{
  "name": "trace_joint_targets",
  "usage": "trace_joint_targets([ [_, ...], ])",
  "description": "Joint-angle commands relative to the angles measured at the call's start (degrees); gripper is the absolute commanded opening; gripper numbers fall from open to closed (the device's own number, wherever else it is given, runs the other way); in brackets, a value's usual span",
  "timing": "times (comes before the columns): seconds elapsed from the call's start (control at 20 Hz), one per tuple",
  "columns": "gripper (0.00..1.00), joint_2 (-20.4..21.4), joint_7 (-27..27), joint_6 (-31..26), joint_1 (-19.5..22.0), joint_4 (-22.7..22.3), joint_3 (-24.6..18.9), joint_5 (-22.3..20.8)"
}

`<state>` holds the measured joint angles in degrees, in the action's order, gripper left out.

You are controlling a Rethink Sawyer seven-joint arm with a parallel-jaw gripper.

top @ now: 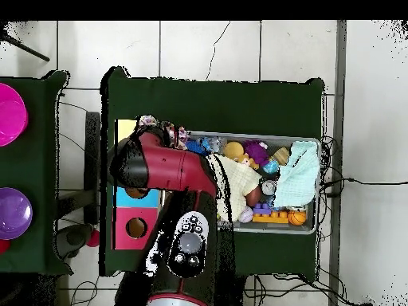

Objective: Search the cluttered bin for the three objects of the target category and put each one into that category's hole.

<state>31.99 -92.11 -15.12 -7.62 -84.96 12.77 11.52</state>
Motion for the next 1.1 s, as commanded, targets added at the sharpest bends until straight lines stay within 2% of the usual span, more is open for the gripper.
trace_joint_targets([
  [0.05,0.0,-3.6,-14.9,-8.5,-1.5,0.7,-0.3,3.2],
  [0.45,0.0,-5.1,-16.7,-9.4,-3.2,0.9,1.0,6.2],
  [1.1,0.0,-5.7,-15.6,-9.5,-3.7,-0.5,0.3,8.4],
])
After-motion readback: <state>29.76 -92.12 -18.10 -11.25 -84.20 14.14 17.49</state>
